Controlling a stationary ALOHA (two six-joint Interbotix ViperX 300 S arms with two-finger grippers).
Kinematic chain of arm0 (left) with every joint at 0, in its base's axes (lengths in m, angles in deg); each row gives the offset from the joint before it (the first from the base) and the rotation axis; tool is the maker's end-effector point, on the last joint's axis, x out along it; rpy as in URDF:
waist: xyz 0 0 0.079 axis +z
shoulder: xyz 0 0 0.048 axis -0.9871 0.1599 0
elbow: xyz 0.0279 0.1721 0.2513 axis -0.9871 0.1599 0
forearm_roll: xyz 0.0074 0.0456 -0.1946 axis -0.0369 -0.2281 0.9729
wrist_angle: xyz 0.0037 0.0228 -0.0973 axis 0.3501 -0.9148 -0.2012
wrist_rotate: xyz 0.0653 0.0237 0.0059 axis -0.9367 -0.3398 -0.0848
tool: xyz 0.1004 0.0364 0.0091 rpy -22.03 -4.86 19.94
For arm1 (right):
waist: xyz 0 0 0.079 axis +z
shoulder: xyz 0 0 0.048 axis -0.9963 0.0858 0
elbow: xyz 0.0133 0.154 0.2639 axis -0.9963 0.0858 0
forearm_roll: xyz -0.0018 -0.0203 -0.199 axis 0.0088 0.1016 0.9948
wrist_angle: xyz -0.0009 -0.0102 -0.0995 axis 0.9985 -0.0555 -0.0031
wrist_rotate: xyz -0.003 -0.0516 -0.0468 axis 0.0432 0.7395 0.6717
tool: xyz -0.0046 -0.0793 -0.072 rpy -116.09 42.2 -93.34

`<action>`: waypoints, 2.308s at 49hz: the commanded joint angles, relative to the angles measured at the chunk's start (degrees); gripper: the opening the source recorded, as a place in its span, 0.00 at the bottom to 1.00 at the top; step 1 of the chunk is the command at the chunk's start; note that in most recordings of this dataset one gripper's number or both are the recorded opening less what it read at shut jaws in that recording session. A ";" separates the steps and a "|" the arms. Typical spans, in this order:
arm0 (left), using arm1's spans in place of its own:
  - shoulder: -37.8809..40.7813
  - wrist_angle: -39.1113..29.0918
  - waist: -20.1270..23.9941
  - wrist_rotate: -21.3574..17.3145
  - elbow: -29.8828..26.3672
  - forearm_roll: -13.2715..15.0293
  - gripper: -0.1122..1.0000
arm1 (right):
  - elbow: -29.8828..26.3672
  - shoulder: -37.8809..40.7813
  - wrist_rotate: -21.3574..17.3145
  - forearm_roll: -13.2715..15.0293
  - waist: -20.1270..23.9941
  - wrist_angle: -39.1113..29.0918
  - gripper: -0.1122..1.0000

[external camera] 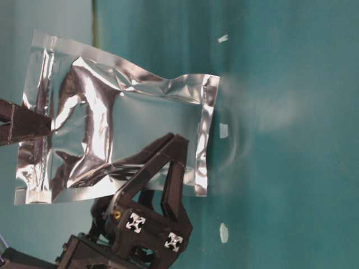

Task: Hand over the silver zip bag and make it stand upright.
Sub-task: 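Close the left gripper on the bag's lower left edge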

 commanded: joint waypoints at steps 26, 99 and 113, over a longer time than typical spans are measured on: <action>2.11 7.82 -0.09 1.05 0.00 -0.09 0.88 | -0.62 -0.53 0.62 0.18 0.00 0.70 0.11; 3.43 5.98 -2.20 0.00 -0.26 -0.18 0.43 | 0.26 -0.35 -0.09 0.18 -0.09 1.58 0.11; 3.43 6.06 -2.46 -0.09 0.00 -0.18 0.43 | 0.26 -0.35 -0.18 0.18 -0.09 2.37 0.12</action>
